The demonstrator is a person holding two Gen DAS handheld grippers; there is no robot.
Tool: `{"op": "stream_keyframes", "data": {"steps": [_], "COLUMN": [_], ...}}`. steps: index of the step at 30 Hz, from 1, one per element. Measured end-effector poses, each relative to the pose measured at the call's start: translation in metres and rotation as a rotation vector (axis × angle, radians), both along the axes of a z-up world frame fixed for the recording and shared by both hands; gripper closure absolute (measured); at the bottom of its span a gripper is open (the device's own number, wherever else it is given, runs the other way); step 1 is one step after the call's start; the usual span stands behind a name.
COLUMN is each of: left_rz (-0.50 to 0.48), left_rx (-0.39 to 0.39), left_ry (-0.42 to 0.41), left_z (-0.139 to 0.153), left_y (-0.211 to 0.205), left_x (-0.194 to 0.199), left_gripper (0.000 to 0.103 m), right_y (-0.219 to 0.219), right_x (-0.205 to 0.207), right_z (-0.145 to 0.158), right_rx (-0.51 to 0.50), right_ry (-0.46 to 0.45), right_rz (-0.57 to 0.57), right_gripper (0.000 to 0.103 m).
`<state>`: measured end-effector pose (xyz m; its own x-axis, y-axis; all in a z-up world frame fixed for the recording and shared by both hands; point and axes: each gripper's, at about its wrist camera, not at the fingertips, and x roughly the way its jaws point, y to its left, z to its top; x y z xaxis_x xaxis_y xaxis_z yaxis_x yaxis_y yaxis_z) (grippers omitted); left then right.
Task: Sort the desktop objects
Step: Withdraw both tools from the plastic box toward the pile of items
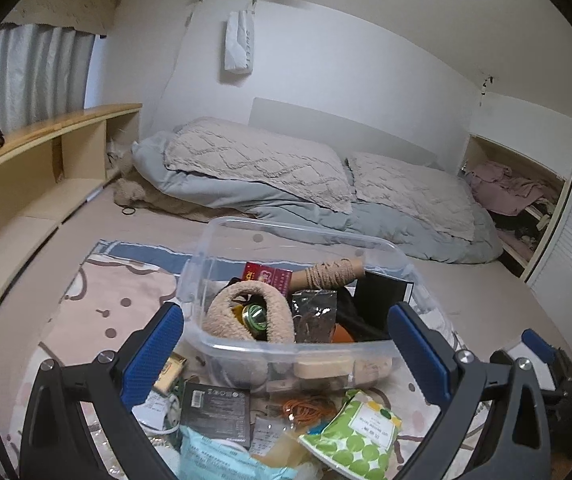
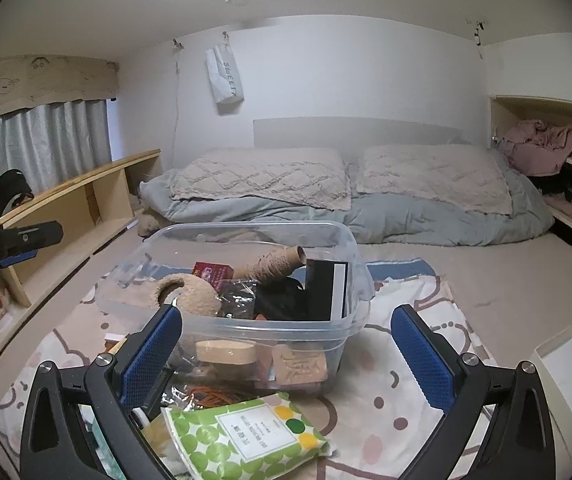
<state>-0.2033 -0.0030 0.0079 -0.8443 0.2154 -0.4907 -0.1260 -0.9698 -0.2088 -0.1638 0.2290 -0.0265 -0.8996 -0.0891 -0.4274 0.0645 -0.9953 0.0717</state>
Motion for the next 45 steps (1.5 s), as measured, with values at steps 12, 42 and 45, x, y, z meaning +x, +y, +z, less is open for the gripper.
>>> {"op": "stream_keyframes", "data": {"steps": [12, 42, 45], "left_rz": [0.074, 0.105, 0.091], "left_rx": [-0.028, -0.105, -0.095], "left_ry": [0.029, 0.113, 0.106], "left_z": [-0.014, -0.036, -0.043], "left_y": [-0.011, -0.026, -0.028], "left_x": [0.041, 0.068, 0.065], "left_gripper": [0.000, 0.000, 0.000], "right_y": [-0.002, -0.024, -0.025], "right_x": [0.030, 0.062, 0.064], "right_z": [0.000, -0.055, -0.065], "right_rx": [-0.019, 0.112, 0.139], "right_ry": [0.108, 0.073, 0.066], "right_rz": [0.046, 0.281, 0.302], "right_gripper": [0.000, 0.000, 0.000]}}
